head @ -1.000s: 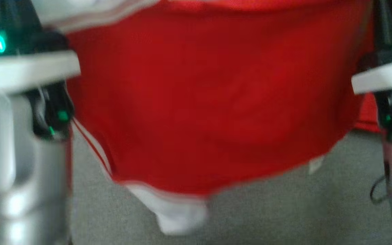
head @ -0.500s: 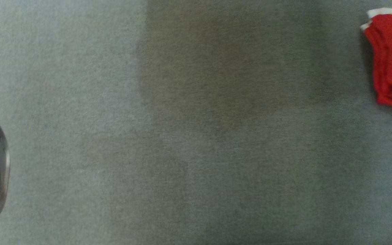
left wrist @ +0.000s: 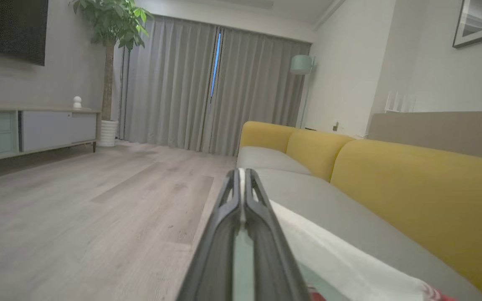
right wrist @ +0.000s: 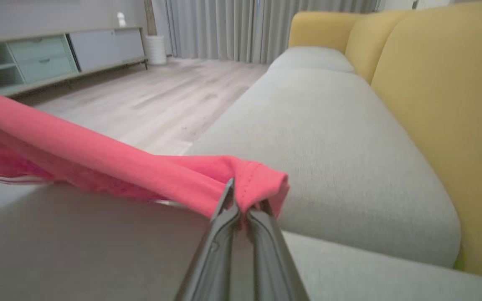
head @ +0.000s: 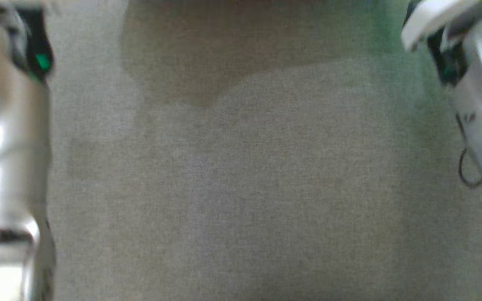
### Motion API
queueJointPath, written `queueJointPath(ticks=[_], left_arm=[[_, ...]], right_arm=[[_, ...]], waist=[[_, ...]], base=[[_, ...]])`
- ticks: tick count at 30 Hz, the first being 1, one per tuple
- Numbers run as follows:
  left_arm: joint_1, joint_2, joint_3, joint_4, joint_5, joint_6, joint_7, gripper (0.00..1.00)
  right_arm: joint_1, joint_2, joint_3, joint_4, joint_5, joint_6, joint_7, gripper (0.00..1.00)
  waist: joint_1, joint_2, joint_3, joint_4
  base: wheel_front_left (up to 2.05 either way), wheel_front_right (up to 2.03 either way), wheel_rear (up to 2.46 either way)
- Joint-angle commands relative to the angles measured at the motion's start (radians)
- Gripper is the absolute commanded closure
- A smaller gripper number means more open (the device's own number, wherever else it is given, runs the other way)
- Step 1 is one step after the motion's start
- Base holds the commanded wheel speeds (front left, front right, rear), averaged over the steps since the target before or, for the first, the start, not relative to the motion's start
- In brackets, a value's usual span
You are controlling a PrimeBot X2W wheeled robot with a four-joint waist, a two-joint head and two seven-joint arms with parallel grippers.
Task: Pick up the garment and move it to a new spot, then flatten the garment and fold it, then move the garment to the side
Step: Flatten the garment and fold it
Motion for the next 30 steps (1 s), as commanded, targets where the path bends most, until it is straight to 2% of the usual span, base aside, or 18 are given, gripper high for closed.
queueJointPath(ticks=[1, 7, 12, 23, 30], left_arm=[[0.026, 0.045, 0.02, -0.057, 0.001, -0.004, -0.006, 1.0], [0.333, 0.044, -0.024, -0.163, -0.02, -0.006, -0.006, 1.0], [0.529, 0.085, -0.096, -0.252, -0.07, -0.006, 0.0, 1.0], [0.83, 0.158, -0.173, -0.46, -0.101, 0.003, 0.108, 1.0], [1.024, 0.179, -0.179, -0.649, -0.119, 0.068, 0.178, 1.0]], right_arm=[[0.012, -0.01, 0.025, -0.027, 0.024, 0.003, 0.01, 1.0], [0.176, -0.073, 0.191, -0.106, 0.174, 0.003, 0.093, 1.0], [0.289, -0.143, 0.288, -0.203, 0.289, 0.003, 0.14, 1.0], [0.491, -0.23, 0.391, -0.366, 0.379, 0.003, 0.154, 1.0], [0.637, -0.253, 0.381, -0.478, 0.412, 0.003, 0.184, 1.0]], waist=[[0.0001, 0.0, -0.032, 0.004], [0.0001, 0.0, -0.129, 0.005], [0.0001, 0.0, -0.197, 0.002], [0.0001, 0.0, -0.327, -0.01], [0.0001, 0.0, -0.398, -0.022]], base=[[0.0, 0.0, 0.0], [0.0, 0.0, 0.0], [0.0, 0.0, 0.0], [0.0, 0.0, 0.0], [0.0, 0.0, 0.0]])
